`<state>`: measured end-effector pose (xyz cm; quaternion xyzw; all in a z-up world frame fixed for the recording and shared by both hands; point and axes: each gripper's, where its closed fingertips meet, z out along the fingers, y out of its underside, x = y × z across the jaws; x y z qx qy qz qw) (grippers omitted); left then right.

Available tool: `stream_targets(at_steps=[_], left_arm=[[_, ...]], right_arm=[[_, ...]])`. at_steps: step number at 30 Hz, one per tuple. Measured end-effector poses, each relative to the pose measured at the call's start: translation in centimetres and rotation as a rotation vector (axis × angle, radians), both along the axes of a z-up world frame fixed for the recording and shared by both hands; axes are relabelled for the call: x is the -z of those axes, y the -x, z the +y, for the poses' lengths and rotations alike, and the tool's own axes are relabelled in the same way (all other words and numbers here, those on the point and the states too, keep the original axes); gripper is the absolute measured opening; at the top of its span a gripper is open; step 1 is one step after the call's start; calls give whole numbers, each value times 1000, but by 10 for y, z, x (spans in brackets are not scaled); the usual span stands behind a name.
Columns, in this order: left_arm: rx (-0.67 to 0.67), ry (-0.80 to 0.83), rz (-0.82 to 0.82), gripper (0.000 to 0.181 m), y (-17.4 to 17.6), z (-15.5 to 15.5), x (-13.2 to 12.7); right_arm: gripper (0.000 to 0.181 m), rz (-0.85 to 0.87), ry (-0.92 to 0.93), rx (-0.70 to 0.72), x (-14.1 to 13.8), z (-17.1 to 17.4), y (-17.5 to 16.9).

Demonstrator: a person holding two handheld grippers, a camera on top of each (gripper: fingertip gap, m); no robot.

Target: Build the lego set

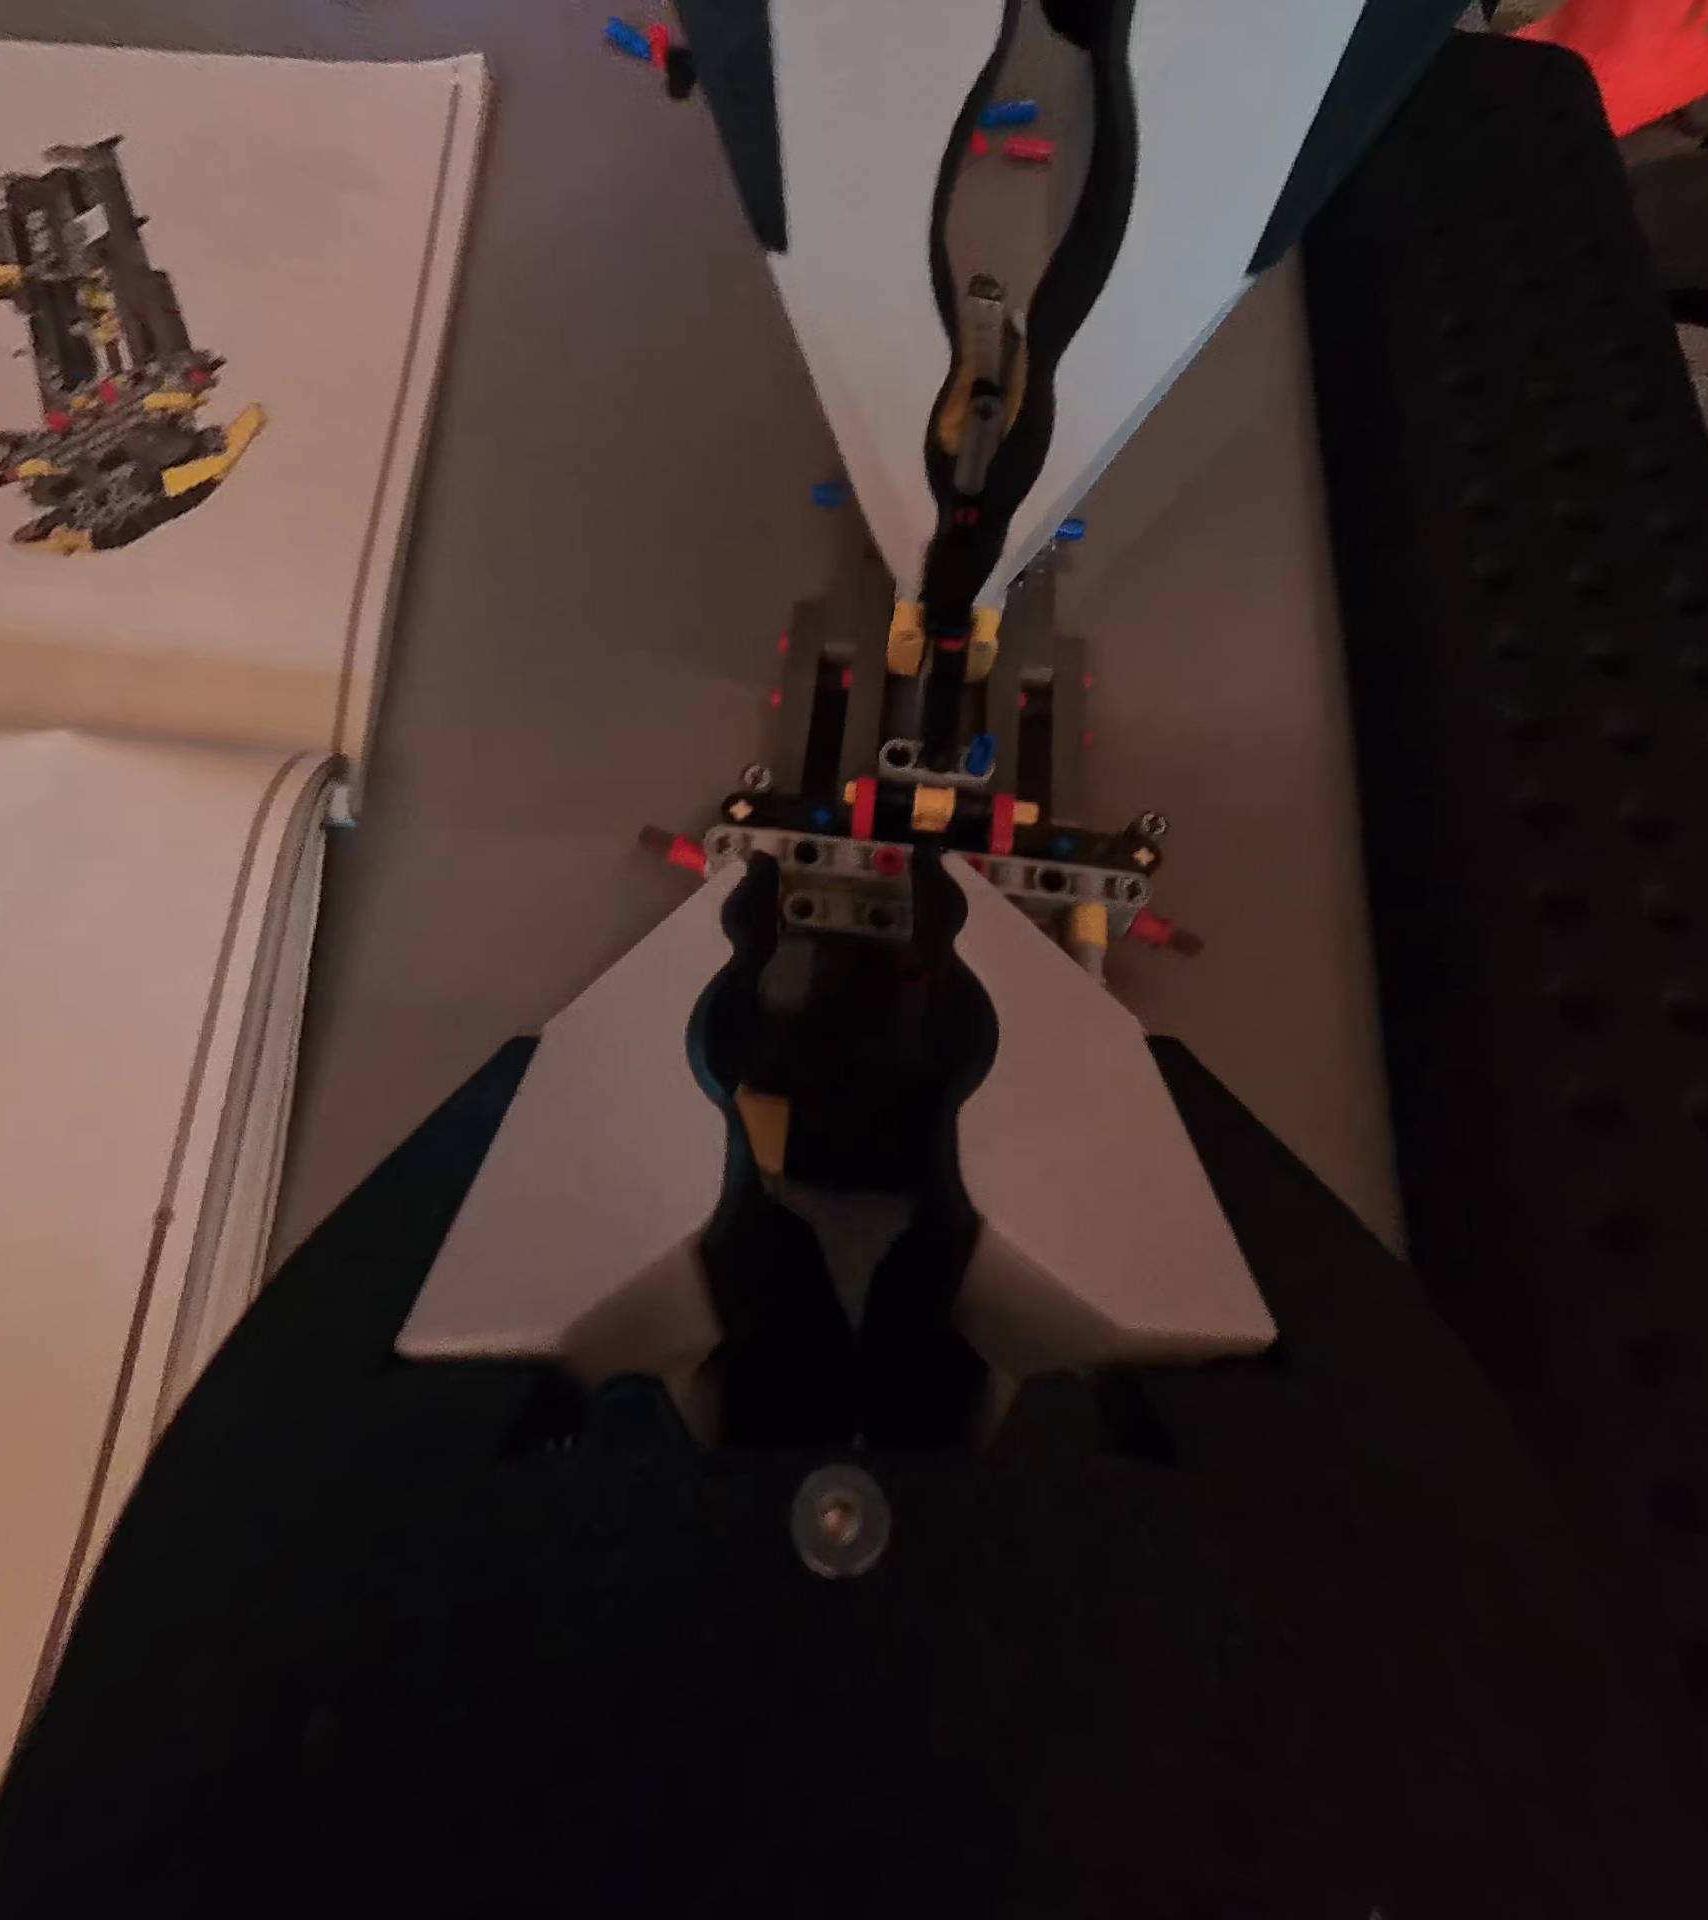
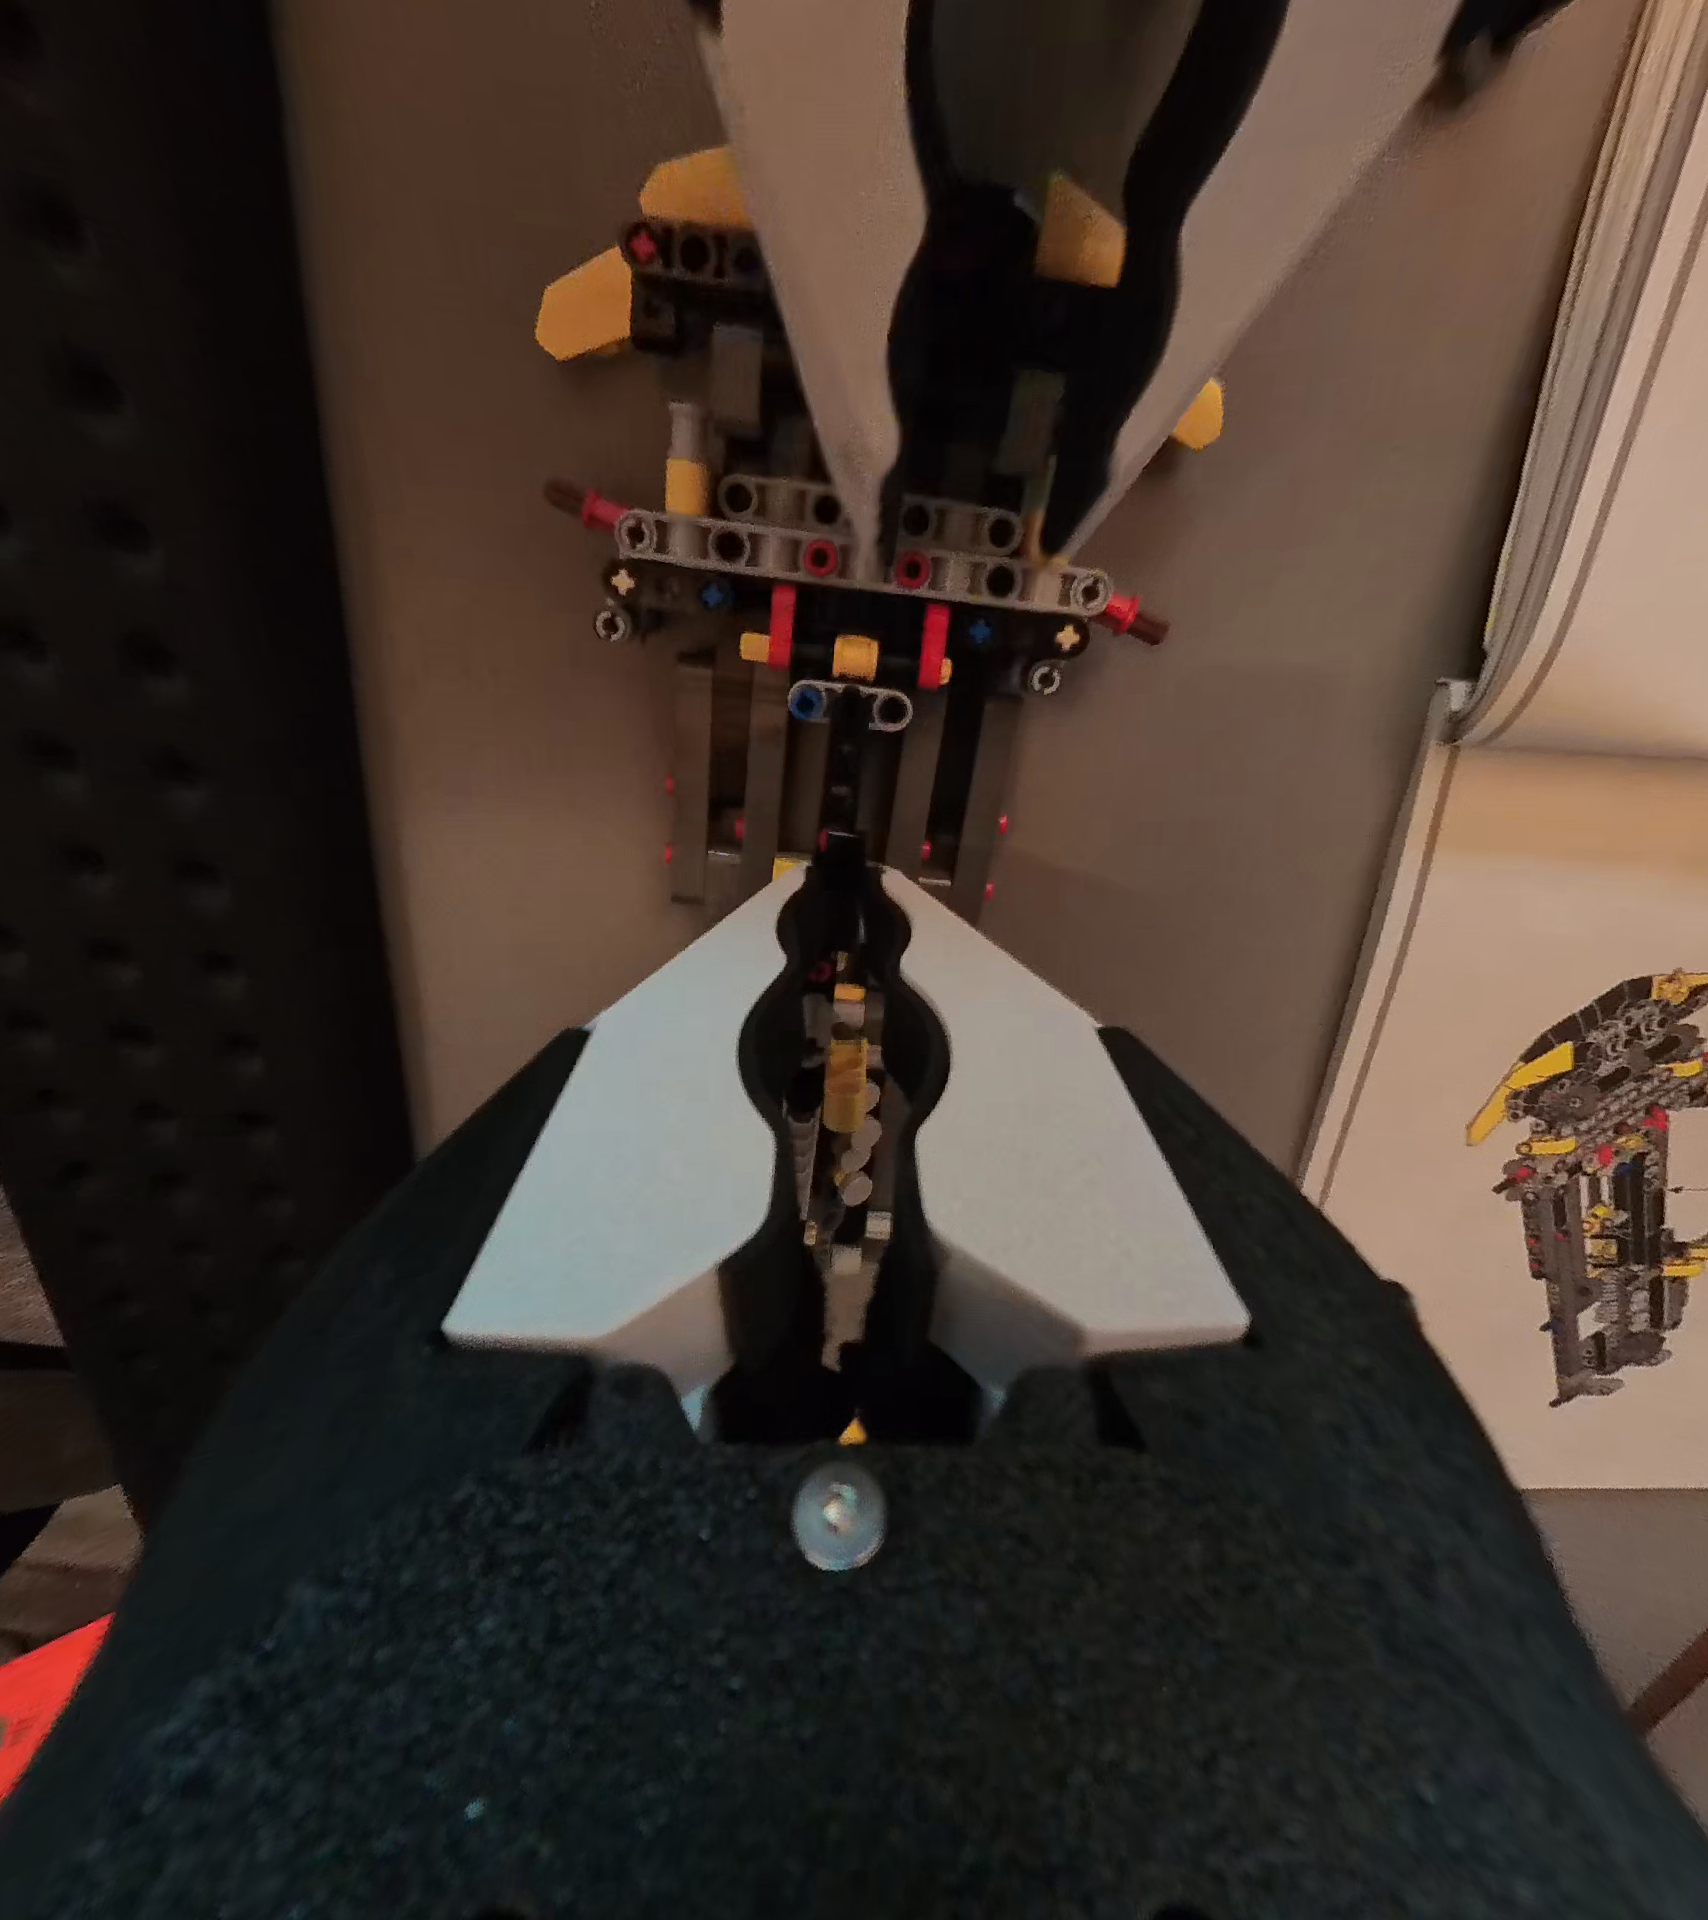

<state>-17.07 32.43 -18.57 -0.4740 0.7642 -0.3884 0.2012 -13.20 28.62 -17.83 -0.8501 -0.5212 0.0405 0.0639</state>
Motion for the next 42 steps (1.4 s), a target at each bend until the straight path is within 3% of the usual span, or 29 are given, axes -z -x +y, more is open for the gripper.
stream_targets(at_steps=[1, 8, 19, 25, 36, 42], left_arm=[[-9, 7, -1, 24, 2, 4, 0], [-27, -9, 43, 25, 4, 14, 11], [-24, -15, 35, 22, 4, 14, 10], [-22, -19, 33, 22, 4, 13, 10], [-19, -11, 32, 22, 4, 13, 10], [-16, -11, 34, 23, 3, 12, 11]], right_arm=[[6, 4, 14, 4, 0, 0, 0], [7, 73, 168, 57, 1, -4, 1], [7, 73, 257, 92, 4, -6, 2], [6, 81, 240, 26, 3, -4, 0], [8, 301, 511, -83, 4, -5, 2], [10, 486, 662, -39, 4, -6, 3]])
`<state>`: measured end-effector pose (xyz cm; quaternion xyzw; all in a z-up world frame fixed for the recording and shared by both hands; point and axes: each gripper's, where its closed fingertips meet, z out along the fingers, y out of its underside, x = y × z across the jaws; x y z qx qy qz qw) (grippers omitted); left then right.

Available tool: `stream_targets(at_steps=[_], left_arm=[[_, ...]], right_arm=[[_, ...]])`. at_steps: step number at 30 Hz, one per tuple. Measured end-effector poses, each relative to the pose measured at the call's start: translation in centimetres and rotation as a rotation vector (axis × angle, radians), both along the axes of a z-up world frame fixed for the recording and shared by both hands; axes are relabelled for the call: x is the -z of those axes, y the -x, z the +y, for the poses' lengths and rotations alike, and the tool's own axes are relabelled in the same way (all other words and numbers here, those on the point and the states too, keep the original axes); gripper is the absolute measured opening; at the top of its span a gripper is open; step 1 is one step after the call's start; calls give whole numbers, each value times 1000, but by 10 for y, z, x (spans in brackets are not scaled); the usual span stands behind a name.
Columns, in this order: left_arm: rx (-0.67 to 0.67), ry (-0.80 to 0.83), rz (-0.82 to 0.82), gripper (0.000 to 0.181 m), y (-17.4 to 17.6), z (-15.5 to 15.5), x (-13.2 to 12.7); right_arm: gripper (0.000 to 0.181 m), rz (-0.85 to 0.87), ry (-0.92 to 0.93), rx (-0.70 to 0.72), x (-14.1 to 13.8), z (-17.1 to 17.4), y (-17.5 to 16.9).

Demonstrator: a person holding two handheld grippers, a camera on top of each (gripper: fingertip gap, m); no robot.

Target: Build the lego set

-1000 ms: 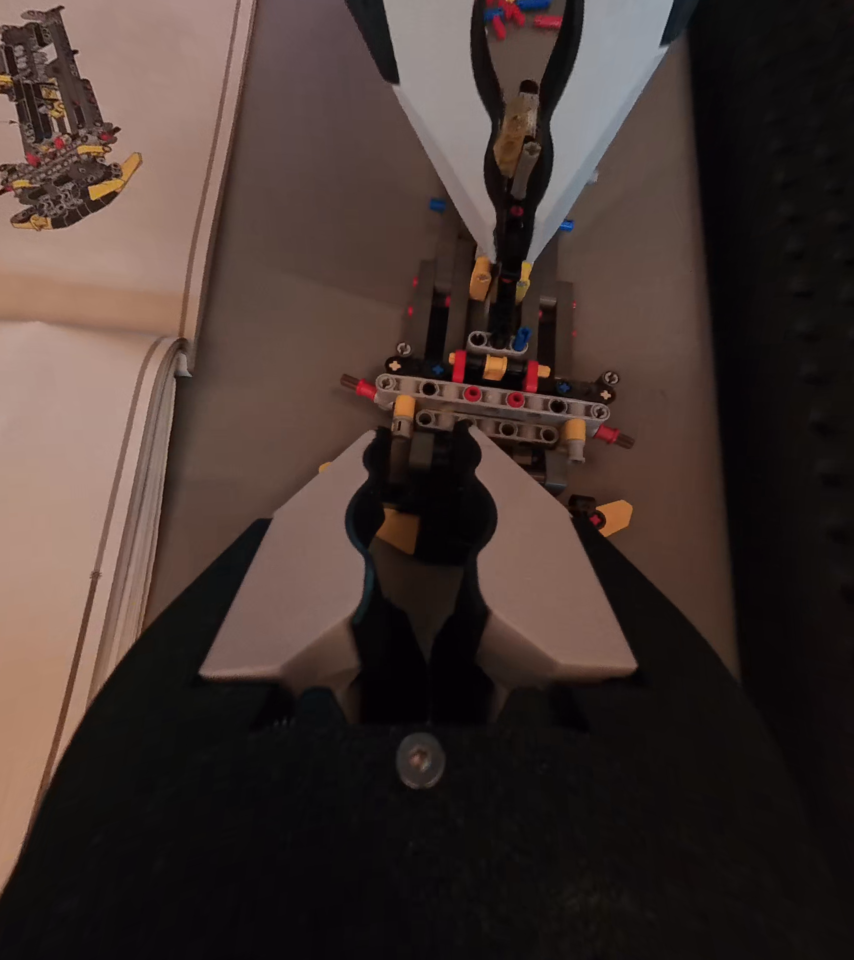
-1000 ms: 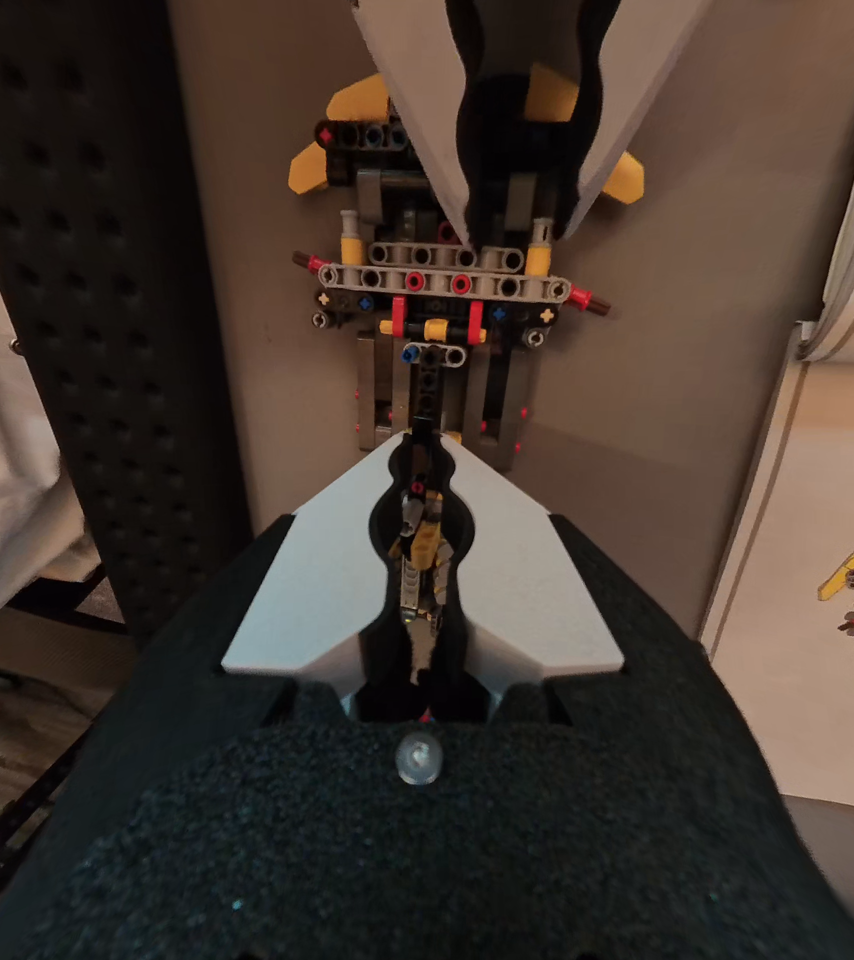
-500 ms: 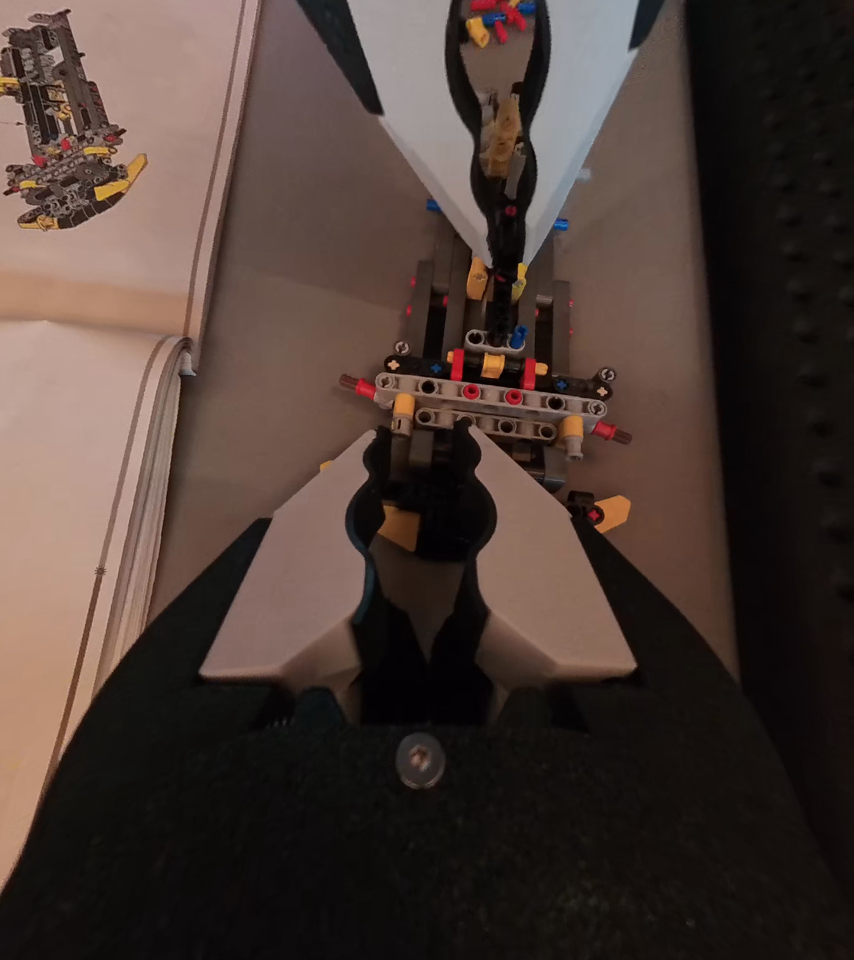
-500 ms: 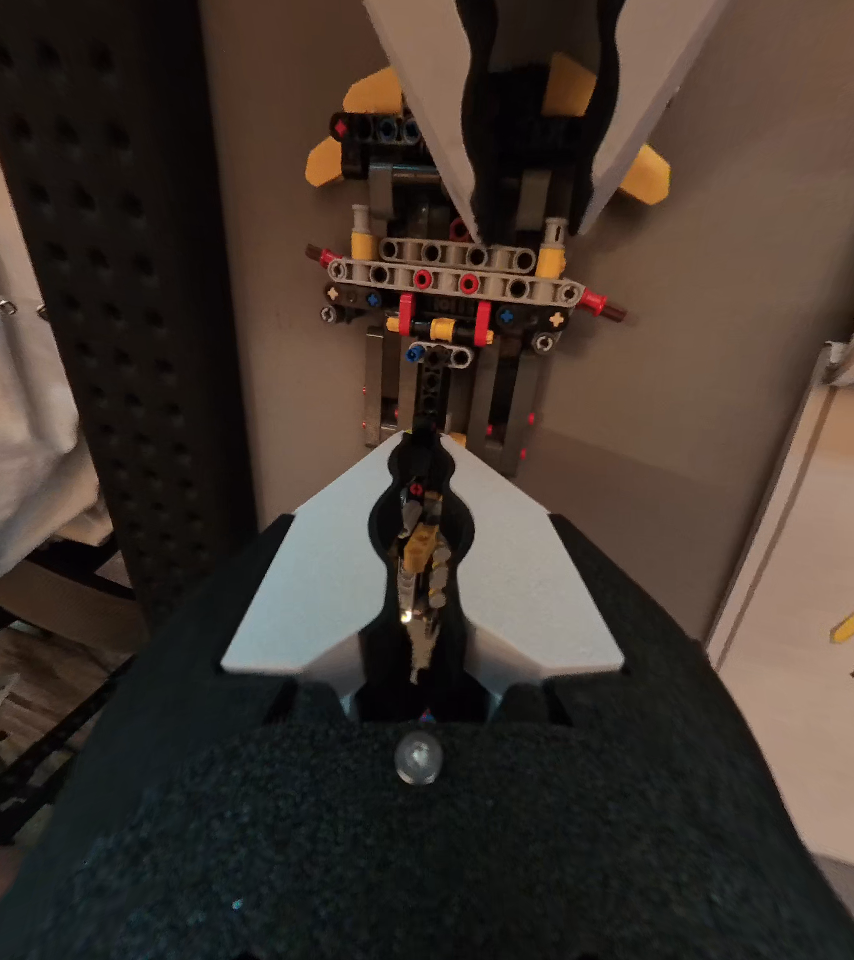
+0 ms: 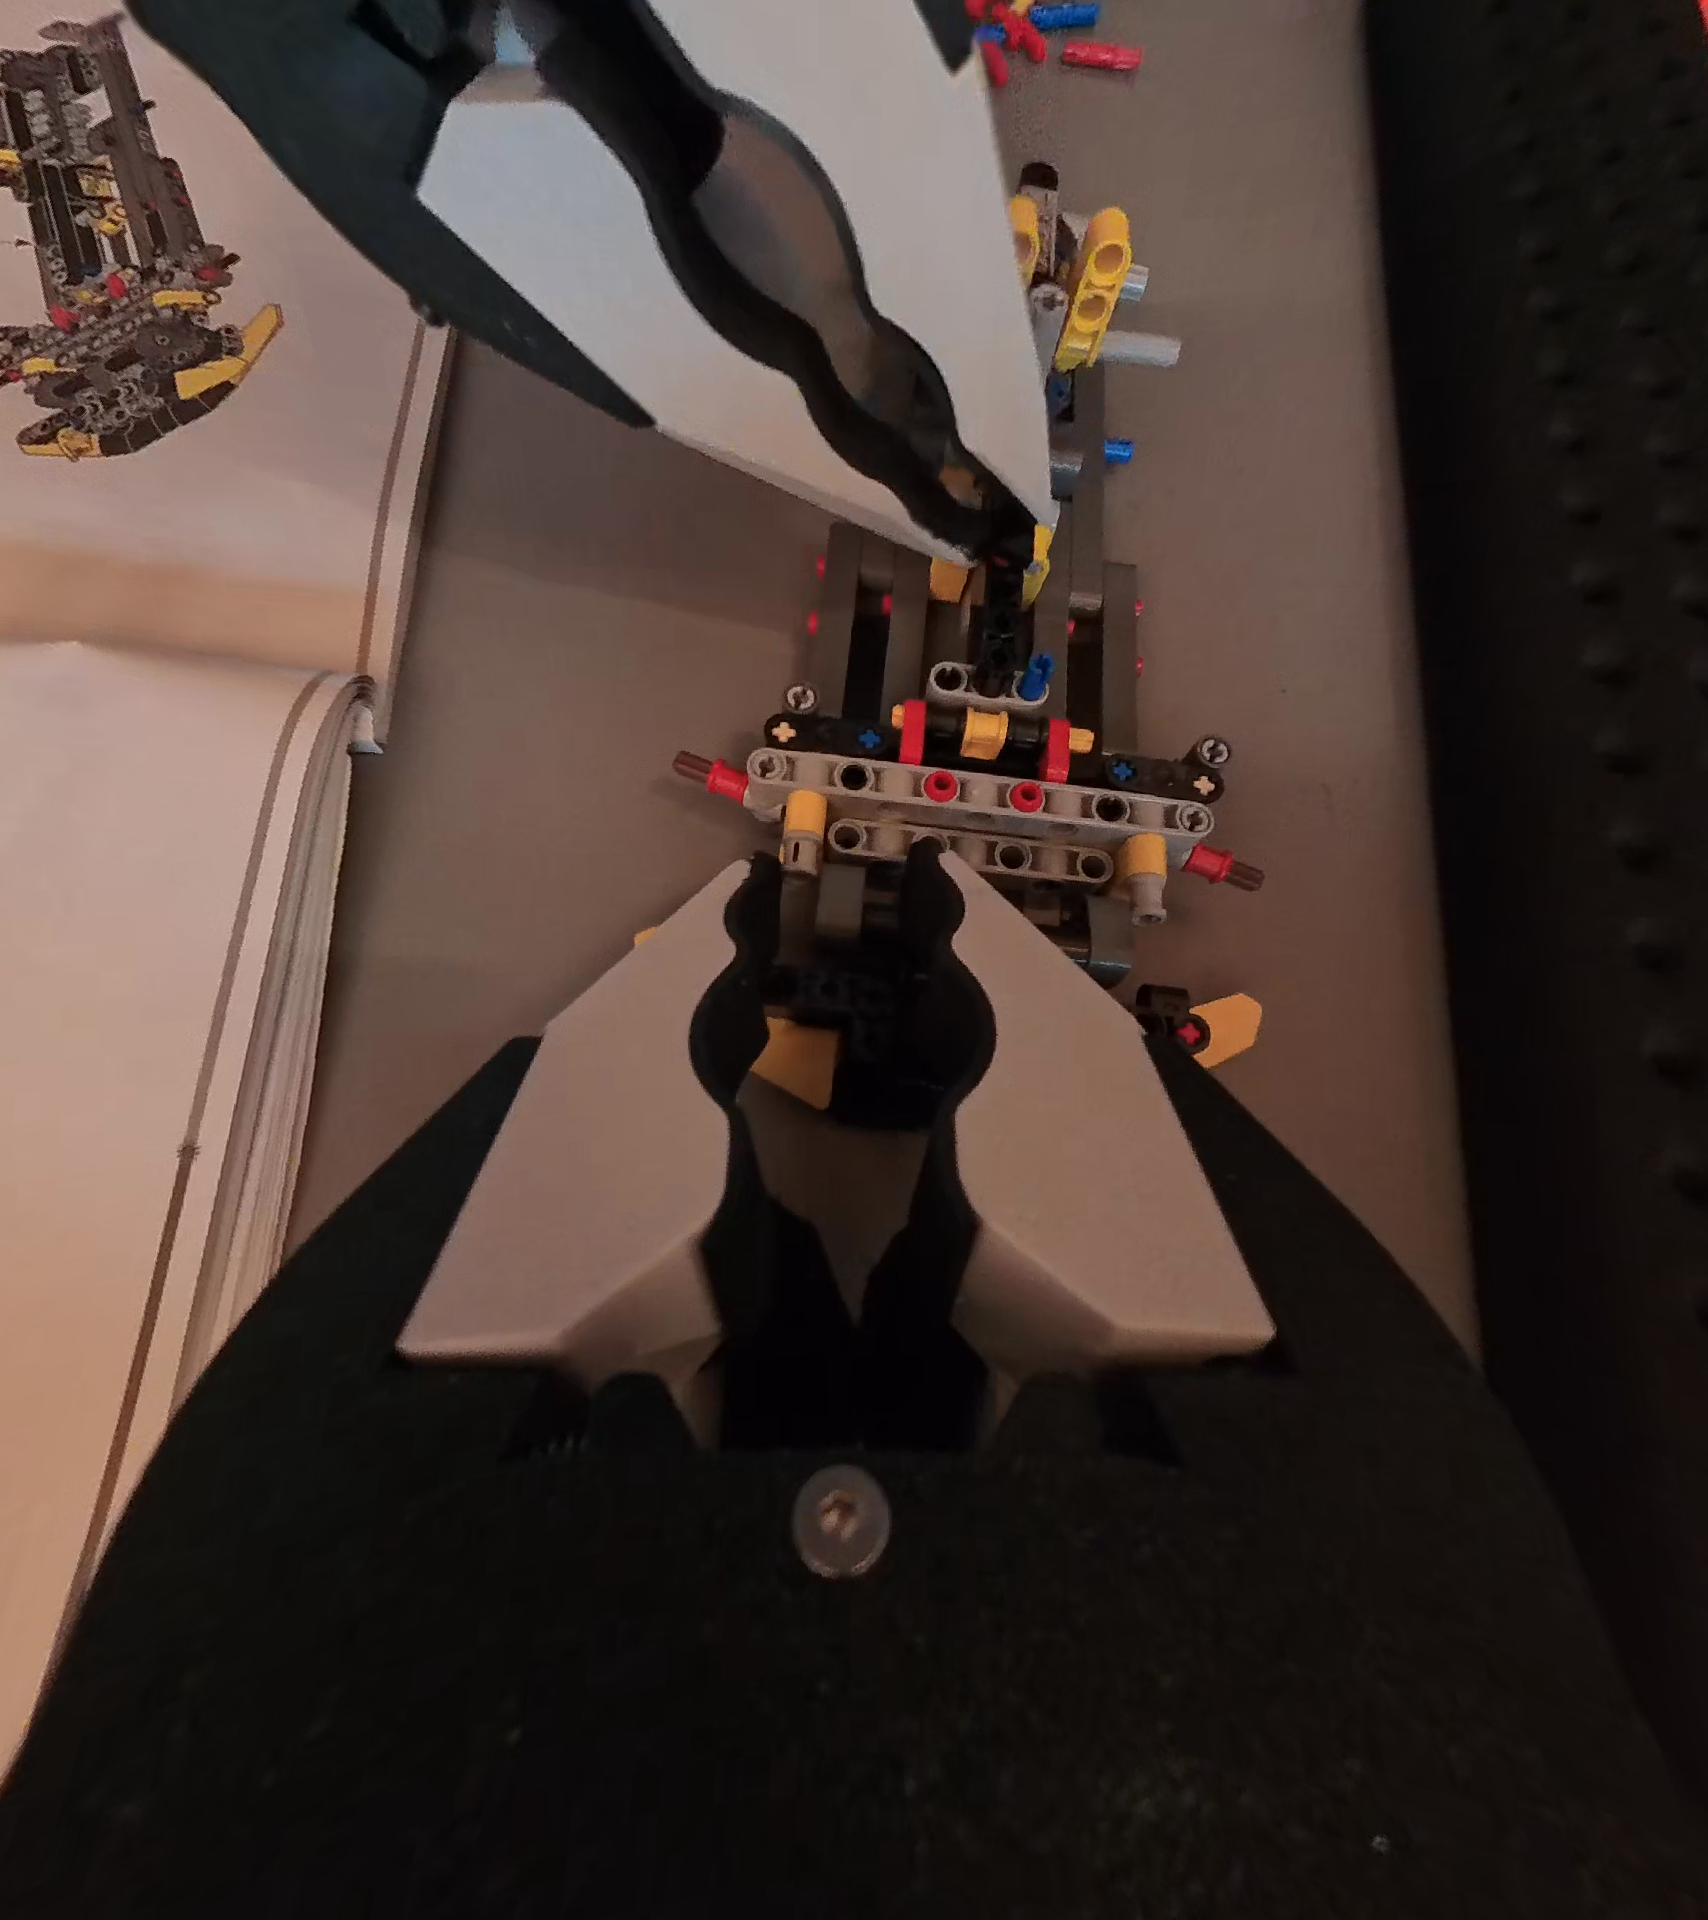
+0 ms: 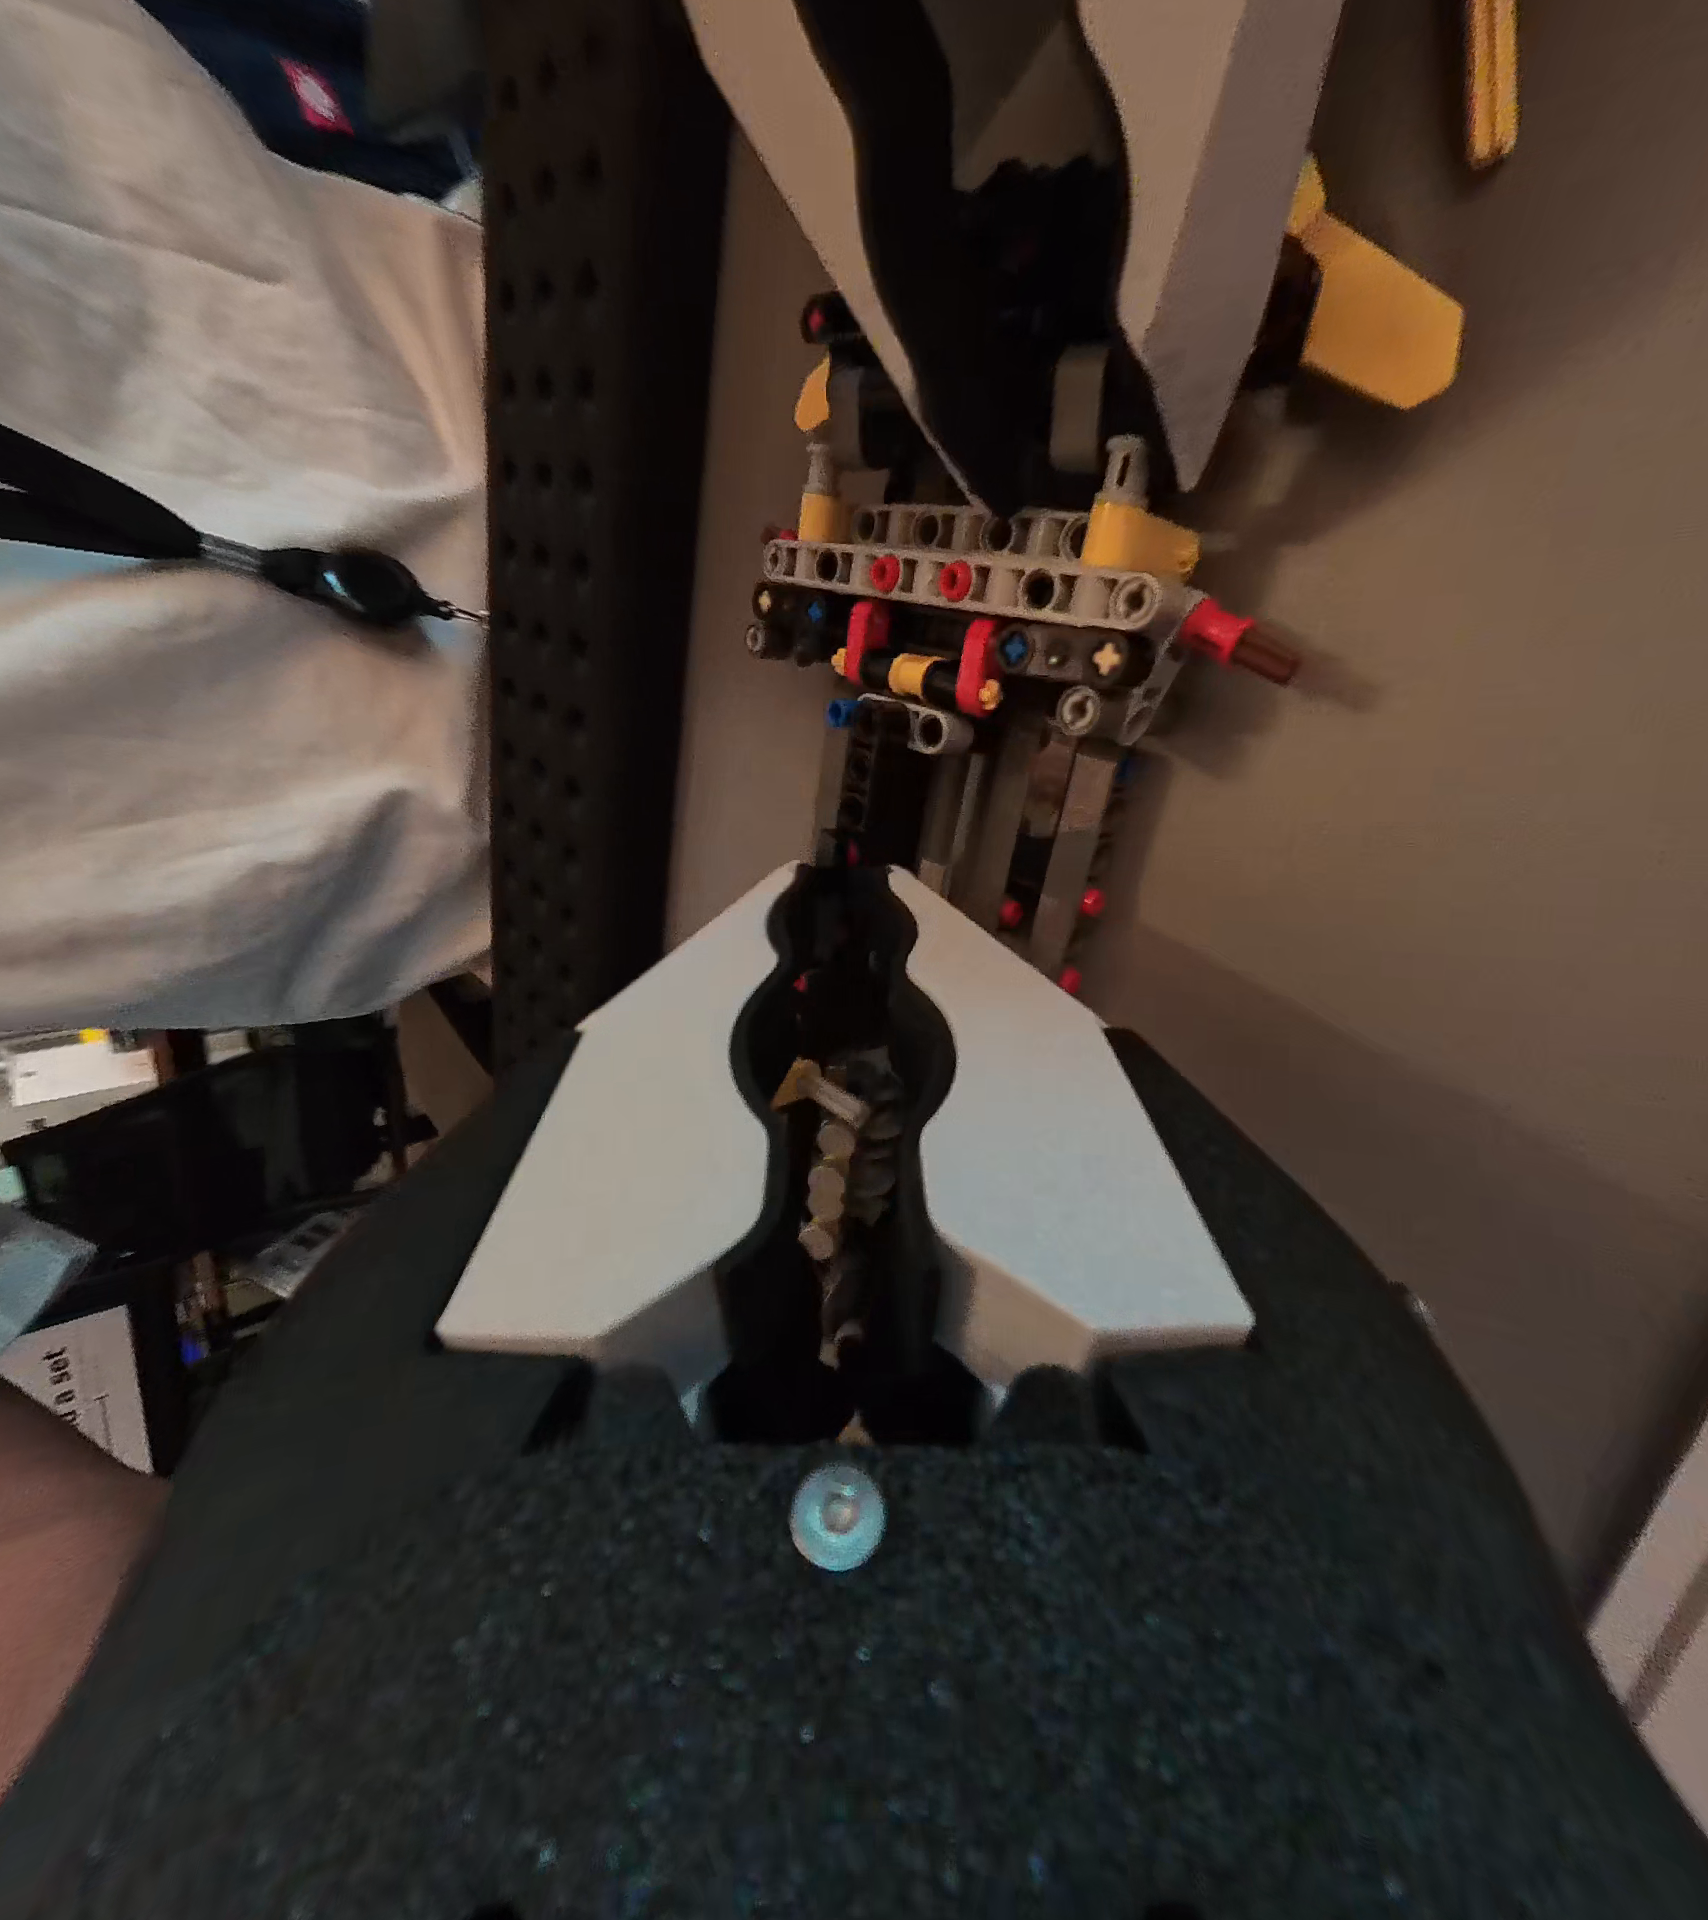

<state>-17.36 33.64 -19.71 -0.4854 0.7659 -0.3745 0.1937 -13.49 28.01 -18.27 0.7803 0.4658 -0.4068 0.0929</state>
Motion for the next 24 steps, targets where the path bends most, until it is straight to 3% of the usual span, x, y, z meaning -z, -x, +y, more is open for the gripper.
stream_targets(at_steps=[6, 13, 20, 24], left_arm=[[0, 9, 1, 23, 0, 0, 0], [0, 12, 1, 23, 0, 0, 0], [0, 9, 4, 23, 1, 1, 0], [1, 7, 5, 23, 1, 1, 0]], right_arm=[[11, 98, 127, 27, 0, 1, 0], [9, 59, 83, 40, -2, 2, -2], [12, -27, -204, 97, -15, 12, -9], [36, -216, -473, 176, -9, 23, -17]])
